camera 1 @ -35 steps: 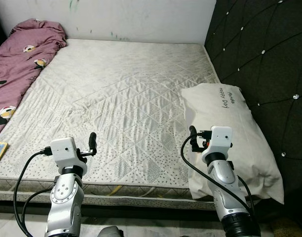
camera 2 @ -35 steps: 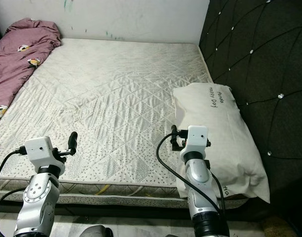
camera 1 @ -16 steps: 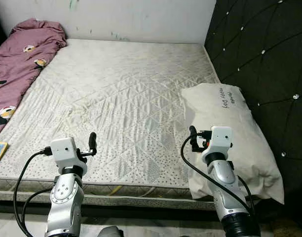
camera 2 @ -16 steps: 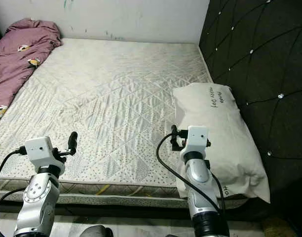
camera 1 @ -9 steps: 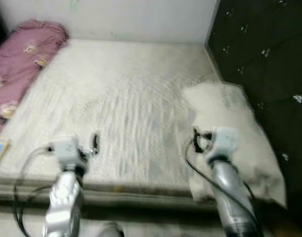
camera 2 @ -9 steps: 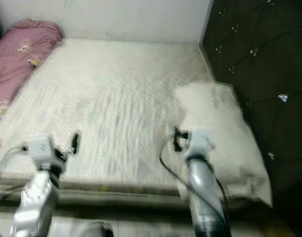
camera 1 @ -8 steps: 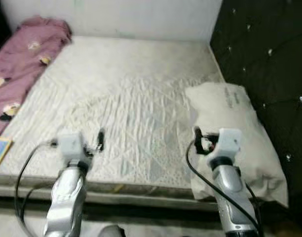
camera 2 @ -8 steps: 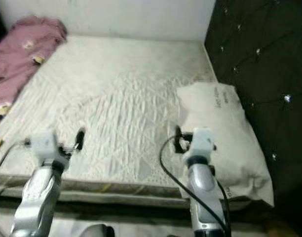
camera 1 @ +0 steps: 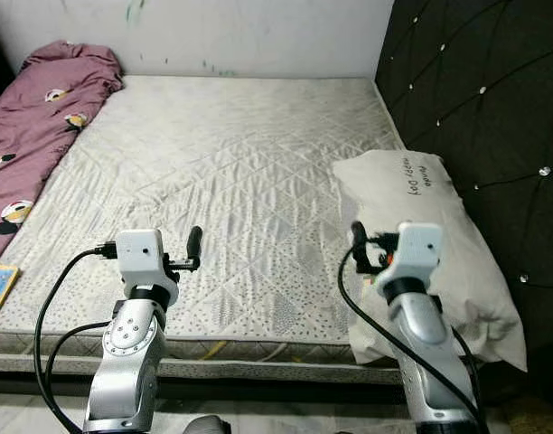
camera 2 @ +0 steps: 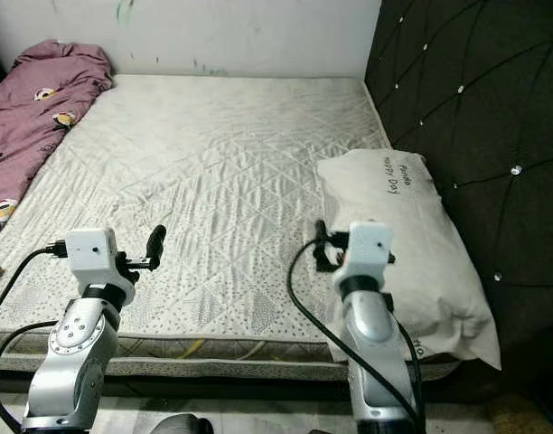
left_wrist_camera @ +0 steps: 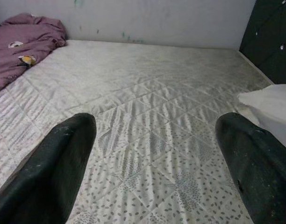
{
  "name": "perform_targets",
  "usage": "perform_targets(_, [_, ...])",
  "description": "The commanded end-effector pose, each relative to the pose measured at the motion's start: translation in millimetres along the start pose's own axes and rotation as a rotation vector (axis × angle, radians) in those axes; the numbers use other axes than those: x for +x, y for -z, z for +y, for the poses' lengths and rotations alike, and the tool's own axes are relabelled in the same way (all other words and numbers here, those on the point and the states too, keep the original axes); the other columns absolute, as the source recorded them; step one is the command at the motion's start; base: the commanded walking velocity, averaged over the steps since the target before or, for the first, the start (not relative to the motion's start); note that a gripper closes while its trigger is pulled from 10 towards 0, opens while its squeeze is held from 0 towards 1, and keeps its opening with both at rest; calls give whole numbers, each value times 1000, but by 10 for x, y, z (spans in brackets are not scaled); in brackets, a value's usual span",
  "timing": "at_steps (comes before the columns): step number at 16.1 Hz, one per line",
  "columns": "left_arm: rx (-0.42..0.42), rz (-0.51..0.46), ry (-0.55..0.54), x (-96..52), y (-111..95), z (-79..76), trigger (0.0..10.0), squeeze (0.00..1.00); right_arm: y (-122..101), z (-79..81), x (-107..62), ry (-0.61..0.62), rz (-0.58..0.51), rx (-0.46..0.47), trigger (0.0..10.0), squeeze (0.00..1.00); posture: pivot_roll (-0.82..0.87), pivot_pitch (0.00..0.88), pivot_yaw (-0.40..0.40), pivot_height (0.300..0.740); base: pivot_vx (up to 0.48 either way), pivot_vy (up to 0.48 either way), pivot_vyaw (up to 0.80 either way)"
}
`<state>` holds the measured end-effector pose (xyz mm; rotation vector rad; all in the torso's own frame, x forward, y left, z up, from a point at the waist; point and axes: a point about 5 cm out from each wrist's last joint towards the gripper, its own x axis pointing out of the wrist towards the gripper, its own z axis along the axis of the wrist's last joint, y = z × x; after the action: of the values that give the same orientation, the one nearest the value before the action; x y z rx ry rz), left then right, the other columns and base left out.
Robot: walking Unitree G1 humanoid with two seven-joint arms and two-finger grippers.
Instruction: Clean up the room
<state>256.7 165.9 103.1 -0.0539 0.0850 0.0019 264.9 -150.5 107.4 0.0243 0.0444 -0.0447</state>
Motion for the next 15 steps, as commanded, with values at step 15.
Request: perform_targets(15, [-9,-41,24,29,-140,-41,10000,0,-26,50,70,-23,-2,-11,10000,0,-26,0,42,740,0,480,-53])
